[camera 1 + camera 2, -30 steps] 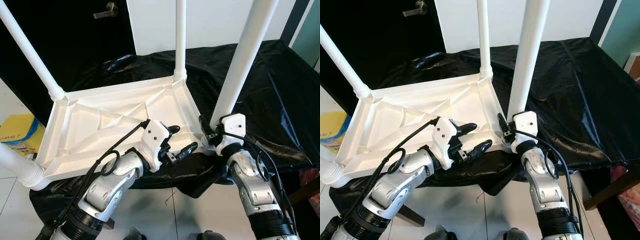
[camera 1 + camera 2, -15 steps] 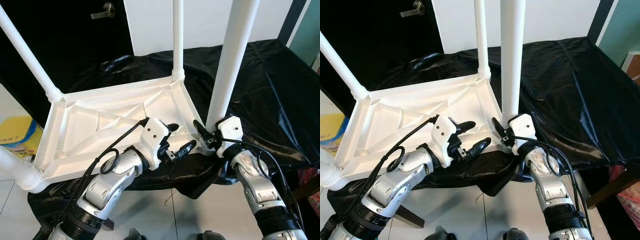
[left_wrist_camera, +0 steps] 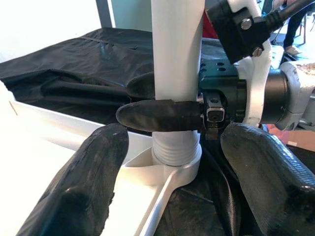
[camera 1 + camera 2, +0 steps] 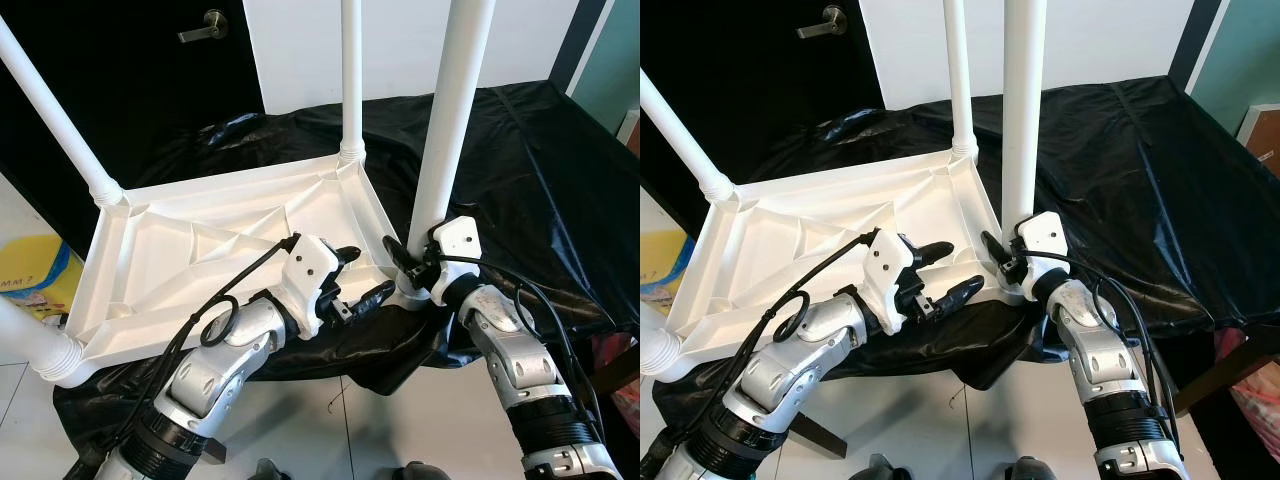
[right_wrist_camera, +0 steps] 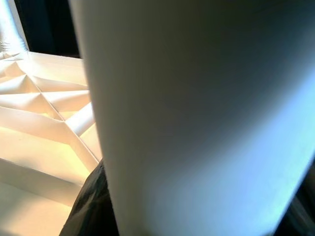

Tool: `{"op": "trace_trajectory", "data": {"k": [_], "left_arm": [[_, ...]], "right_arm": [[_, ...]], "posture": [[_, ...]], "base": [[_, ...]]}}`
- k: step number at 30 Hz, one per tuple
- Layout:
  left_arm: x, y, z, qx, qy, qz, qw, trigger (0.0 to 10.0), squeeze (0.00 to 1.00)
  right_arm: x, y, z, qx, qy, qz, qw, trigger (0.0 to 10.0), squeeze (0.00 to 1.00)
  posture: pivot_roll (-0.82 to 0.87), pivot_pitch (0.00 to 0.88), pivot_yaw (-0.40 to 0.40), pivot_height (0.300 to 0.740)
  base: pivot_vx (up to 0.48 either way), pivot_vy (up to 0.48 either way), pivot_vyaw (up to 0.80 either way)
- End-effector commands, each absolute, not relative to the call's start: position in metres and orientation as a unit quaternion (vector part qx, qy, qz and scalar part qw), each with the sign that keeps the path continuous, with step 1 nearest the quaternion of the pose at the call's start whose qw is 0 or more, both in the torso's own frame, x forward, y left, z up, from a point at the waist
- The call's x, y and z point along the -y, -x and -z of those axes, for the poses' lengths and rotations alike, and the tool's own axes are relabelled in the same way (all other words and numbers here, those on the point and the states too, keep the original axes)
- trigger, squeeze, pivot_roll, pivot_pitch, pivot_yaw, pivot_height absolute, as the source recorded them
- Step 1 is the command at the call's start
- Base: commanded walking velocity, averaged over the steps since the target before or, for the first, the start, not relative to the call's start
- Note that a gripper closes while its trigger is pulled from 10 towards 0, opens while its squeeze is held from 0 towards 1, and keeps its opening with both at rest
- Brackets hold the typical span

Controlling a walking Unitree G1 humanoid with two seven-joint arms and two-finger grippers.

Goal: Building children table

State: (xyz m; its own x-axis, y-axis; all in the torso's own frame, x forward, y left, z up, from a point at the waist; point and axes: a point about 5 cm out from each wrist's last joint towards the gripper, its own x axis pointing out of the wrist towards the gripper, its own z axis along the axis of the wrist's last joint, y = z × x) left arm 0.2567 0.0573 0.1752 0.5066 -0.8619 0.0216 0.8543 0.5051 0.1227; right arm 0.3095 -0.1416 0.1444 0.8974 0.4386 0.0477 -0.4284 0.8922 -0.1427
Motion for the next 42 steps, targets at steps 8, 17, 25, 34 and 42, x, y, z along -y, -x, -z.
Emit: {"op": "trace_trajectory", "data": {"k": [8,17,25,34,42], "left_arm": [[-0.053,-0.249,-0.176,0.037,-0.052,0.557,0.828,10.0,0.00],[-0.052,-0.247,-0.176,0.036,-0.052,0.560,0.826,10.0,0.00],[-0.051,-0.247,-0.176,0.037,-0.052,0.561,0.825,10.0,0.00],[-0.051,-0.247,-0.177,0.039,-0.049,0.559,0.827,10.0,0.00],[-0.052,-0.247,-0.178,0.043,-0.045,0.554,0.830,10.0,0.00]], "right_arm": [[0.149,-0.309,-0.116,-0.045,-0.004,-0.178,0.983,10.0,0.00],[0.159,-0.302,-0.108,-0.067,-0.109,-0.085,0.988,10.0,0.00],[0.156,-0.301,-0.109,-0.059,-0.082,-0.092,0.991,10.0,0.00],[0.147,-0.296,-0.111,-0.045,-0.038,-0.112,0.992,10.0,0.00],[0.128,-0.290,-0.115,-0.023,-0.059,-0.011,0.998,10.0,0.00]], "posture": [[-0.08,0.082,0.068,0.740],[-0.08,0.076,0.066,0.740],[-0.09,0.076,0.065,0.740],[-0.08,0.084,0.055,0.740],[-0.07,0.085,0.038,0.740]], "base": [[0.000,0.000,0.00],[0.000,0.000,0.00],[0.000,0.000,0.00],[0.000,0.000,0.00],[0.000,0.000,0.00]]}}
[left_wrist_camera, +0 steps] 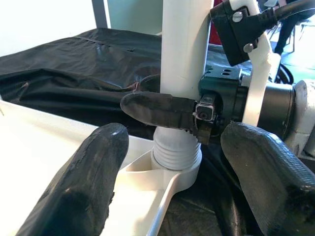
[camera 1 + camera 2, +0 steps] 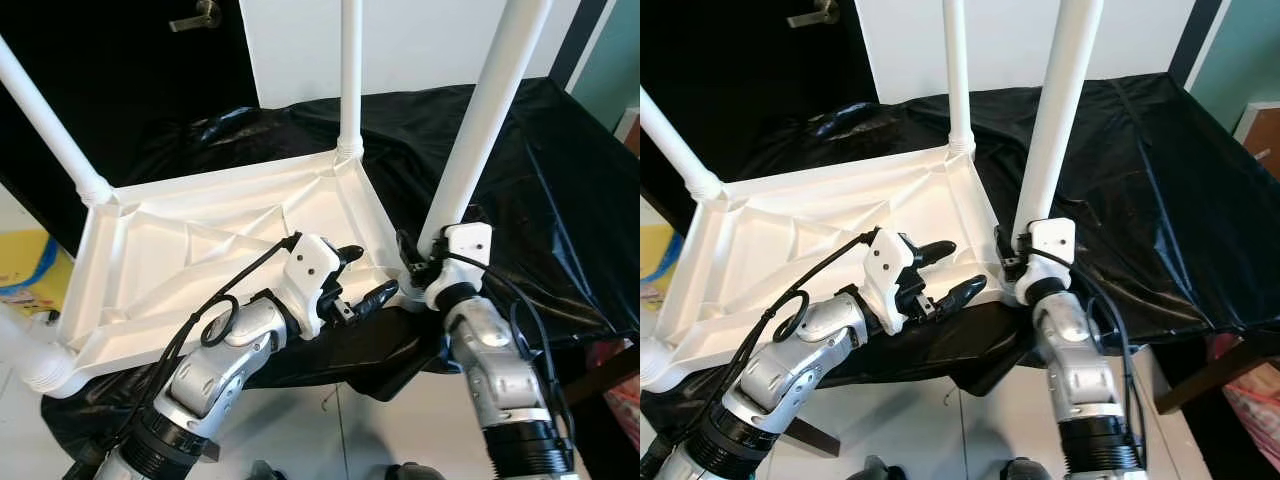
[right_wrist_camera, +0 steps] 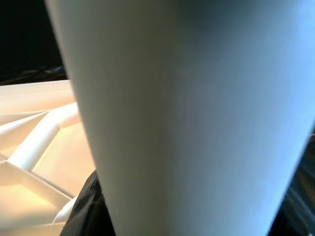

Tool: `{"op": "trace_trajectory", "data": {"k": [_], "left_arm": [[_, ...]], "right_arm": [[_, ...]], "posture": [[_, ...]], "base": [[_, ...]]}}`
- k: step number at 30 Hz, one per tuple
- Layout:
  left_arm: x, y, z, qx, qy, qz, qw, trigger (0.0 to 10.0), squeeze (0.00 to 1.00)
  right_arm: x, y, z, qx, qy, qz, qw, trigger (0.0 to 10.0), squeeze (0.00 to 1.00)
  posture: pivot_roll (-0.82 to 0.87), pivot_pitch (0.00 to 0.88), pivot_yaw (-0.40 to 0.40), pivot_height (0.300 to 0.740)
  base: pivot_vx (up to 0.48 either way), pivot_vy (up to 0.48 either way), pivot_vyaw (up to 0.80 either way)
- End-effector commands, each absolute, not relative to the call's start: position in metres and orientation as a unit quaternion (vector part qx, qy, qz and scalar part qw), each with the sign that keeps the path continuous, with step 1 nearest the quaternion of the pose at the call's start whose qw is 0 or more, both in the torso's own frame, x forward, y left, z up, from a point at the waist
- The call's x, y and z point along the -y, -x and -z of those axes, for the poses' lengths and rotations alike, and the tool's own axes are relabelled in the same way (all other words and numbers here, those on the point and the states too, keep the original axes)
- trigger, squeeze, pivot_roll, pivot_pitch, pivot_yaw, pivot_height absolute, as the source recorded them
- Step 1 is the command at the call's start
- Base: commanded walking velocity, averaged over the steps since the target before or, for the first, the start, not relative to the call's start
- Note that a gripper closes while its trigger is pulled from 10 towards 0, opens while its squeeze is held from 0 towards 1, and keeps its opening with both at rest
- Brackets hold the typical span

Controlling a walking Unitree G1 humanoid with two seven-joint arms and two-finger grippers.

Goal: Building children table

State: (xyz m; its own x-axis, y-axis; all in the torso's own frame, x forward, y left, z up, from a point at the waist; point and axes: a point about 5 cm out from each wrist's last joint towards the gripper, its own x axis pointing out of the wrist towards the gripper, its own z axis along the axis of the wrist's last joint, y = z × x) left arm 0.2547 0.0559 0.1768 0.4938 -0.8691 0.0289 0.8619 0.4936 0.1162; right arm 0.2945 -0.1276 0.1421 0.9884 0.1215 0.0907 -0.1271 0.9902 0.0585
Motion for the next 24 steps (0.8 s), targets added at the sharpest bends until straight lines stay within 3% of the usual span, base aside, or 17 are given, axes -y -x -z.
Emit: {"op": "trace_trajectory", "data": {"k": [1,5,13,14,16,17,24], "left_arm": [[-0.052,-0.247,-0.178,0.043,-0.045,0.554,0.830,10.0,0.00],[-0.051,-0.246,-0.180,0.047,-0.040,0.555,0.830,10.0,0.00],[-0.050,-0.248,-0.182,0.052,-0.040,0.555,0.829,10.0,0.00],[-0.050,-0.248,-0.182,0.053,-0.041,0.555,0.829,10.0,0.00],[-0.050,-0.248,-0.183,0.053,-0.041,0.555,0.829,10.0,0.00],[-0.050,-0.248,-0.183,0.053,-0.041,0.555,0.829,10.0,0.00],[-0.049,-0.249,-0.183,0.054,-0.042,0.555,0.829,10.0,0.00]], "right_arm": [[0.128,-0.290,-0.115,-0.023,-0.059,-0.011,0.998,10.0,0.00],[0.128,-0.288,-0.116,-0.016,-0.073,0.073,0.995,10.0,0.00],[0.129,-0.286,-0.122,0.009,-0.070,0.058,0.996,10.0,0.00],[0.129,-0.286,-0.127,0.025,-0.069,0.051,0.996,10.0,0.06],[0.129,-0.286,-0.130,0.036,-0.069,0.046,0.996,10.0,0.06],[0.129,-0.286,-0.134,0.052,-0.067,0.044,0.995,10.0,1.00],[0.130,-0.286,-0.149,0.103,-0.064,0.014,0.993,10.0,1.00]], "posture": [[-0.07,0.085,0.038,0.740],[-0.07,0.085,0.033,0.740],[-0.07,0.079,0.031,0.740],[-0.07,0.076,0.032,0.740],[-0.07,0.076,0.032,0.740],[-0.07,0.076,0.034,0.740],[-0.08,0.073,0.036,0.740]], "base": [[0.000,0.000,0.00],[0.000,0.000,0.00],[0.000,0.000,0.00],[0.000,0.000,0.00],[0.000,0.000,0.00],[0.000,0.000,0.00],[0.000,0.000,0.00]]}}
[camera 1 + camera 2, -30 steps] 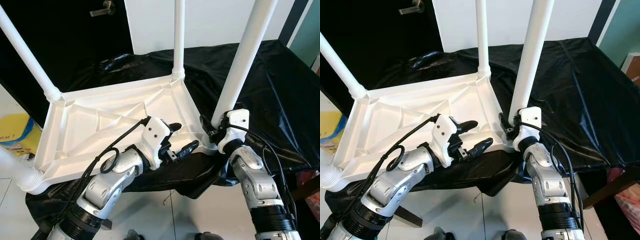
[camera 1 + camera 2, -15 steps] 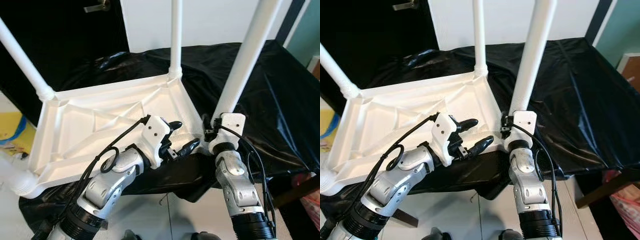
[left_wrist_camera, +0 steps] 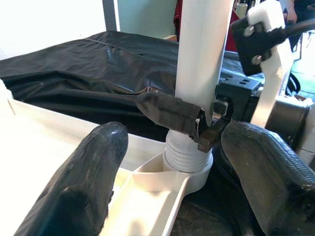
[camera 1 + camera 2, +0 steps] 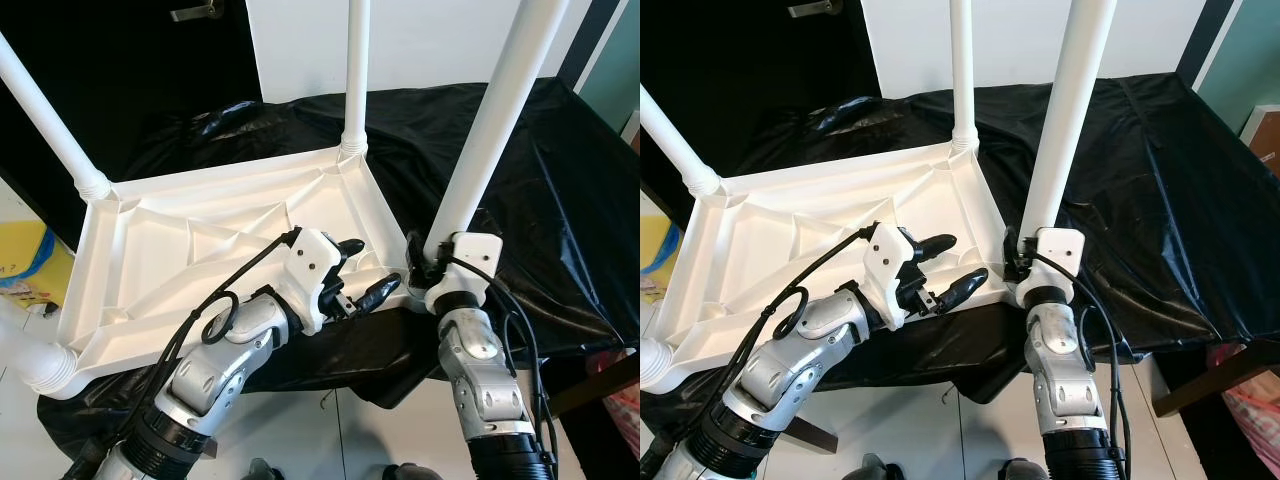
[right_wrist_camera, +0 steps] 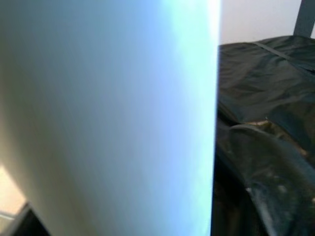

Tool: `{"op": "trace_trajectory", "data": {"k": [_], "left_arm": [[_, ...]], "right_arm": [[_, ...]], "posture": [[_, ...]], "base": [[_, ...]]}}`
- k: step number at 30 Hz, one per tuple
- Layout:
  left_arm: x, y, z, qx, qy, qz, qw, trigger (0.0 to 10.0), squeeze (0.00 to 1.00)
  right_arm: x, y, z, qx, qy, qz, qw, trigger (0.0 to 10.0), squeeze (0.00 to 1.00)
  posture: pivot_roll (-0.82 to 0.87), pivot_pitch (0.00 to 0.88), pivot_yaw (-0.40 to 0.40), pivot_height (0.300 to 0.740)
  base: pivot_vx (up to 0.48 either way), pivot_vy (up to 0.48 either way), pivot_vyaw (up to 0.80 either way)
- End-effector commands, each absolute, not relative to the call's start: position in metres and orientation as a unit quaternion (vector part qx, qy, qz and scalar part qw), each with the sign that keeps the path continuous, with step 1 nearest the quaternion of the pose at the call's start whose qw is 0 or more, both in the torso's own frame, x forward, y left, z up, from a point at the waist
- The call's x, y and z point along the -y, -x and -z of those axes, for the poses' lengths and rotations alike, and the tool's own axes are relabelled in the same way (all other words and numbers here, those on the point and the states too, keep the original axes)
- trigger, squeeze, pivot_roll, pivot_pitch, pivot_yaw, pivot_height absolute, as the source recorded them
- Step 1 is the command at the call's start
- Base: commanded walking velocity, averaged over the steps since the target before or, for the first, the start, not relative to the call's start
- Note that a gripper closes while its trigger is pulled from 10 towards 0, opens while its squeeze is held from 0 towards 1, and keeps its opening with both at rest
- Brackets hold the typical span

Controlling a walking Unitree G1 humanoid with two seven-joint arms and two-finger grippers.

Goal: Building children table

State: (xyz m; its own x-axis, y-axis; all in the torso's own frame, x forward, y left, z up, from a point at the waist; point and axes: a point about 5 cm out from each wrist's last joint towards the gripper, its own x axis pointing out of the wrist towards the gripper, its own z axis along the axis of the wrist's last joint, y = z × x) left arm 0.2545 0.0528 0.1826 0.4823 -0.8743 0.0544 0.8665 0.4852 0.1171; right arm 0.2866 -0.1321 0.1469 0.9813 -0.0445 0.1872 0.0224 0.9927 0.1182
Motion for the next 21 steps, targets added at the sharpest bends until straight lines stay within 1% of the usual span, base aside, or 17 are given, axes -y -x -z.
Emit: {"op": "trace_trajectory", "data": {"k": [1,3,5,6,7,8,11,12,14,18,21], "left_arm": [[-0.049,-0.250,-0.183,0.054,-0.042,0.555,0.829,10.0,0.00],[-0.049,-0.250,-0.183,0.054,-0.042,0.555,0.829,10.0,0.00],[-0.048,-0.249,-0.184,0.055,-0.040,0.560,0.826,10.0,0.00],[-0.047,-0.249,-0.184,0.055,-0.039,0.563,0.824,10.0,0.00],[-0.047,-0.249,-0.183,0.055,-0.038,0.564,0.823,10.0,0.00],[-0.047,-0.249,-0.183,0.055,-0.038,0.564,0.823,10.0,0.00],[-0.046,-0.246,-0.183,0.053,-0.035,0.578,0.813,10.0,0.00],[-0.046,-0.246,-0.183,0.053,-0.035,0.578,0.813,10.0,0.00],[-0.045,-0.244,-0.183,0.052,-0.033,0.585,0.809,10.0,0.00],[-0.044,-0.244,-0.182,0.051,-0.033,0.588,0.807,10.0,0.00],[-0.044,-0.244,-0.182,0.050,-0.034,0.590,0.805,10.0,0.00]], "right_arm": [[0.132,-0.287,-0.152,0.110,-0.067,0.007,0.992,10.0,1.00],[0.134,-0.287,-0.153,0.116,-0.068,0.003,0.991,10.0,1.00],[0.140,-0.290,-0.157,0.120,-0.069,-0.049,0.989,10.0,1.00],[0.142,-0.291,-0.158,0.118,-0.064,-0.089,0.987,10.0,0.00],[0.144,-0.291,-0.158,0.116,-0.061,-0.115,0.985,10.0,0.00],[0.144,-0.291,-0.158,0.116,-0.061,-0.115,0.985,10.0,0.00],[0.150,-0.291,-0.155,0.100,-0.023,-0.202,0.974,10.0,0.00],[0.150,-0.291,-0.155,0.100,-0.023,-0.202,0.974,10.0,0.00],[0.157,-0.293,-0.152,0.087,0.005,-0.244,0.966,10.0,0.00],[0.161,-0.297,-0.151,0.078,0.019,-0.267,0.960,10.0,0.00],[0.165,-0.303,-0.152,0.065,0.033,-0.311,0.948,10.0,0.00]], "posture": [[-0.08,0.072,0.036,0.740],[-0.08,0.072,0.036,0.740],[-0.09,0.068,0.037,0.740],[-0.09,0.067,0.037,0.740],[-0.09,0.067,0.037,0.740],[-0.09,0.067,0.037,0.740],[-0.09,0.062,0.039,0.740],[-0.09,0.062,0.039,0.740],[-0.09,0.058,0.039,0.740],[-0.09,0.052,0.040,0.740],[-0.09,0.041,0.040,0.740]], "base": [[0.000,0.000,0.00],[0.000,0.000,0.00],[0.000,0.000,0.00],[0.000,0.000,0.00],[0.000,0.000,0.00],[0.000,0.000,0.00],[0.000,0.000,0.00],[0.000,0.000,0.00],[0.000,0.000,0.00],[0.000,0.000,0.00],[0.000,0.000,0.00]]}}
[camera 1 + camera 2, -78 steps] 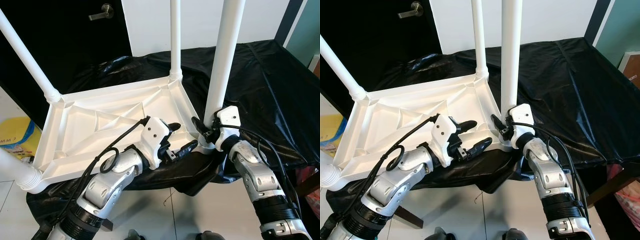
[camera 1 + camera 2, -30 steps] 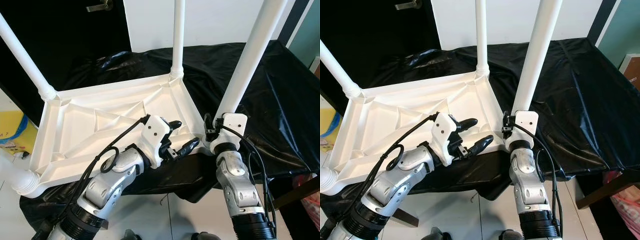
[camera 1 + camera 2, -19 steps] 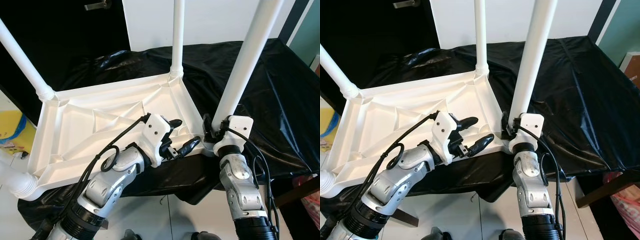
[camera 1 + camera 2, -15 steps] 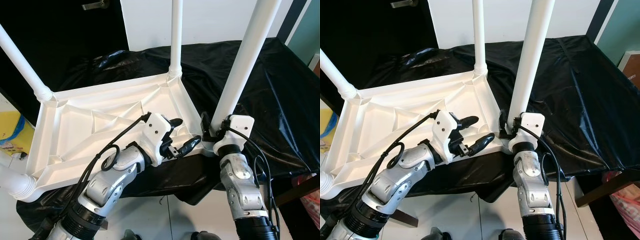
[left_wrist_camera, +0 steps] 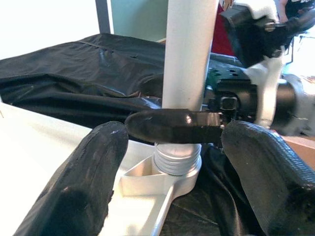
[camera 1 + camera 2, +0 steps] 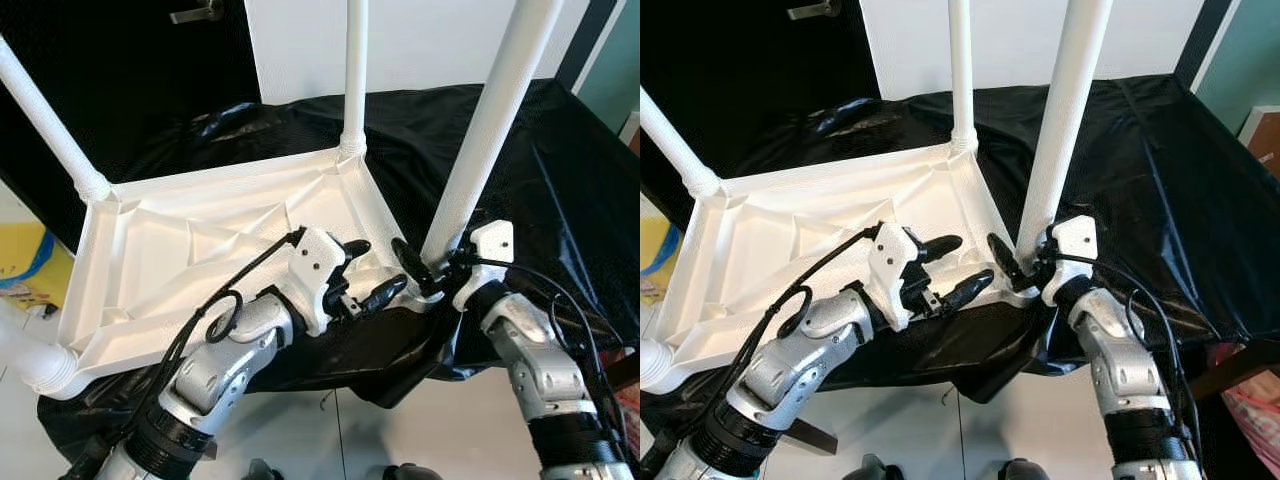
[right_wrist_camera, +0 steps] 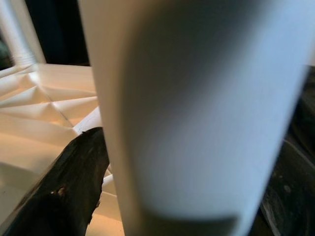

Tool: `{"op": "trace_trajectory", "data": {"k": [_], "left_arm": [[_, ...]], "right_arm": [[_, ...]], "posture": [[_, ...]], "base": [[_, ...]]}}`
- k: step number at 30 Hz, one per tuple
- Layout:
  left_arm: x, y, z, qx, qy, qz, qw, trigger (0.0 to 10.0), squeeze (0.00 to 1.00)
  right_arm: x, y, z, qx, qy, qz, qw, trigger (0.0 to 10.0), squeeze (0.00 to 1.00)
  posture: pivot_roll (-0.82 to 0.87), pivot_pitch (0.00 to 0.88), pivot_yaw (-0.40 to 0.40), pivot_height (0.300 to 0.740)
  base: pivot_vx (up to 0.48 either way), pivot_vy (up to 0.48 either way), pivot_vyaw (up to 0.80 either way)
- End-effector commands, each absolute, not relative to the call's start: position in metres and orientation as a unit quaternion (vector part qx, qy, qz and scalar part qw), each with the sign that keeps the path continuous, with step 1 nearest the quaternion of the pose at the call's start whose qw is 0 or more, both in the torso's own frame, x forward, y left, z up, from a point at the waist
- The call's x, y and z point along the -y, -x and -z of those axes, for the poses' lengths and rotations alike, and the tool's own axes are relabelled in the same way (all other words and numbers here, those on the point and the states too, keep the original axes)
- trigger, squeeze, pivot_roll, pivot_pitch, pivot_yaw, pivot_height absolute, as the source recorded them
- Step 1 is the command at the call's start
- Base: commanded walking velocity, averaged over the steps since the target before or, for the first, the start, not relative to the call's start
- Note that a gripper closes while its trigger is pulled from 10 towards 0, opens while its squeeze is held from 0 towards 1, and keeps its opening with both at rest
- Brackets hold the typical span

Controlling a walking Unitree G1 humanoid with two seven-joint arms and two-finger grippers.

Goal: Building children table

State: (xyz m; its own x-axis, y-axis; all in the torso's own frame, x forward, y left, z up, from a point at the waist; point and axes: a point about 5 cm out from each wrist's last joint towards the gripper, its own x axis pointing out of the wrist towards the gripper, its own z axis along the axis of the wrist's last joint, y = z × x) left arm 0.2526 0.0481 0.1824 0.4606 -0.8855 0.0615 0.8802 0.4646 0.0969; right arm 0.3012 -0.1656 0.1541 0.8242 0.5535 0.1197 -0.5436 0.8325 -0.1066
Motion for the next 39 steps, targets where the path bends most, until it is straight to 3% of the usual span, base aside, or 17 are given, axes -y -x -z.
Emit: {"op": "trace_trajectory", "data": {"k": [1,9,10,11,12,13,15,16,24,25,39], "left_arm": [[-0.043,-0.245,-0.182,0.052,-0.035,0.590,0.805,10.0,0.00],[-0.042,-0.247,-0.184,0.054,-0.036,0.592,0.804,10.0,0.00],[-0.042,-0.246,-0.183,0.052,-0.038,0.595,0.801,10.0,0.00],[-0.042,-0.246,-0.183,0.052,-0.038,0.595,0.801,10.0,0.00],[-0.042,-0.246,-0.182,0.051,-0.039,0.597,0.800,10.0,0.00],[-0.042,-0.245,-0.181,0.048,-0.038,0.599,0.798,10.0,0.00],[-0.042,-0.245,-0.181,0.048,-0.038,0.599,0.798,10.0,0.00],[-0.042,-0.244,-0.181,0.047,-0.038,0.601,0.797,10.0,0.00],[-0.041,-0.244,-0.180,0.047,-0.040,0.601,0.797,10.0,0.00],[-0.041,-0.244,-0.180,0.047,-0.040,0.601,0.797,10.0,0.00],[-0.042,-0.249,-0.175,0.043,-0.041,0.593,0.803,10.0,0.00]], "right_arm": [[0.167,-0.307,-0.152,0.056,0.044,-0.329,0.941,10.0,0.00],[0.172,-0.316,-0.149,0.030,0.063,-0.367,0.928,10.0,0.00],[0.173,-0.317,-0.147,0.020,0.069,-0.380,0.922,6.7,0.00],[0.173,-0.317,-0.147,0.020,0.069,-0.380,0.922,6.7,0.00],[0.174,-0.318,-0.145,0.013,0.073,-0.388,0.919,4.9,0.00],[0.175,-0.319,-0.143,0.008,0.076,-0.394,0.916,2.2,0.00],[0.175,-0.319,-0.143,0.008,0.076,-0.394,0.916,2.2,0.00],[0.176,-0.320,-0.141,0.005,0.079,-0.396,0.915,0.0,0.00],[0.185,-0.320,-0.134,-0.008,0.079,-0.395,0.915,0.0,0.00],[0.186,-0.320,-0.132,-0.010,0.077,-0.391,0.917,10.0,0.00],[0.181,-0.314,-0.125,0.014,0.041,-0.299,0.953,10.0,0.00]], "posture": [[-0.09,0.036,0.039,0.740],[-0.09,0.019,0.037,0.740],[-0.09,0.016,0.037,0.740],[-0.09,0.016,0.037,0.740],[-0.09,0.012,0.036,0.740],[-0.09,0.010,0.036,0.740],[-0.09,0.010,0.036,0.740],[-0.09,0.006,0.034,0.740],[-0.09,0.000,0.032,0.740],[-0.09,0.000,0.031,0.740],[-0.10,0.000,0.017,0.740]], "base": [[0.000,0.000,0.00],[0.000,0.000,0.00],[0.000,0.000,0.00],[0.000,0.000,0.00],[0.000,0.000,0.00],[0.000,0.000,0.00],[0.000,0.000,0.00],[0.000,0.000,0.00],[0.000,0.000,0.00],[0.000,0.000,0.00],[0.000,0.000,0.00]]}}
